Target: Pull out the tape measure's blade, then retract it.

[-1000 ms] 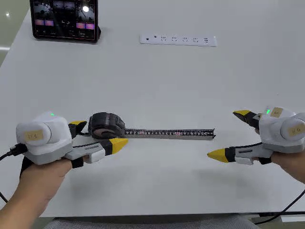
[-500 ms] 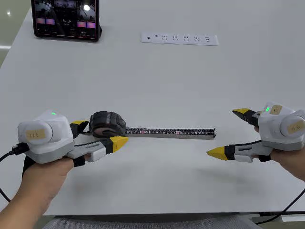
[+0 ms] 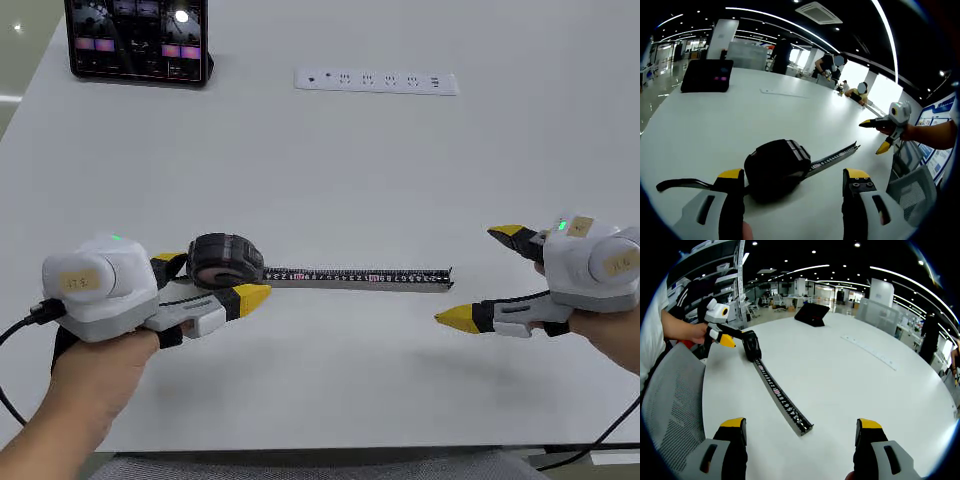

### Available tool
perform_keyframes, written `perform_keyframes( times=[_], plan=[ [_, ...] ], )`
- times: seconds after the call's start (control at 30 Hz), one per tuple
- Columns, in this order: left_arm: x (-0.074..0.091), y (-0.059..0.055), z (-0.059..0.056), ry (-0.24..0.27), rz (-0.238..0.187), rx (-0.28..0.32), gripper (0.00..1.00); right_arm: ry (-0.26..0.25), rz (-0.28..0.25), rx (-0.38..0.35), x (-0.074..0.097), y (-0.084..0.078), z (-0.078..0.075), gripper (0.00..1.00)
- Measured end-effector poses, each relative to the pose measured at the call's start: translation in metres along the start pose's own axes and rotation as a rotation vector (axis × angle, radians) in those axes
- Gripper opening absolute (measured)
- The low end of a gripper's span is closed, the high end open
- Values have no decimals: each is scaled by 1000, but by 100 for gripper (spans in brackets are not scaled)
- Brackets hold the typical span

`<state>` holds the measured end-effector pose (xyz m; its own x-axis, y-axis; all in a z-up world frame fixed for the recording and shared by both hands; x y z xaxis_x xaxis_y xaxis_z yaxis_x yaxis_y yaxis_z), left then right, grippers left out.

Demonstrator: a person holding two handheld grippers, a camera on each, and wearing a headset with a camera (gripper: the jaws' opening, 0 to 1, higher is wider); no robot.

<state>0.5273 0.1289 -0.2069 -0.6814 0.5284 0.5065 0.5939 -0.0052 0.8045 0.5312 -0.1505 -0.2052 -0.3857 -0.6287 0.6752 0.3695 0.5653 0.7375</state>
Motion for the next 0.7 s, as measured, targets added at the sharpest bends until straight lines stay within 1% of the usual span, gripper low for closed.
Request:
perform_keyframes(
  times=[0.27,0.43,0.53,0.7],
  plan=[
    [0,0,0,4,-3,8,77,2,1,2,-1,1,0,89],
    [-3,1,0,26,-9,27,77,8,1,9,-2,3,-1,87],
    [-3,2,0,40,-16,34,77,20,-2,9,-2,4,-1,84],
    [-6,3,2,68,-25,58,77,52,17,29,-4,4,-1,76]
  ],
)
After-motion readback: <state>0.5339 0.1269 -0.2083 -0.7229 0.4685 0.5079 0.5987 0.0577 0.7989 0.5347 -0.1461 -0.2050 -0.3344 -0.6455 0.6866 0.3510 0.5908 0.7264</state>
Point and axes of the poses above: the centre of the closed fingertips' face, and the gripper's own axes: x roughly backward along the fingers, z roughly to its left, y roughly out of its top, the point moved 1 cm from there along x, roughly backward along the fingers, and after that the axes turned 2 degrees about y, right-handed, at the moved point
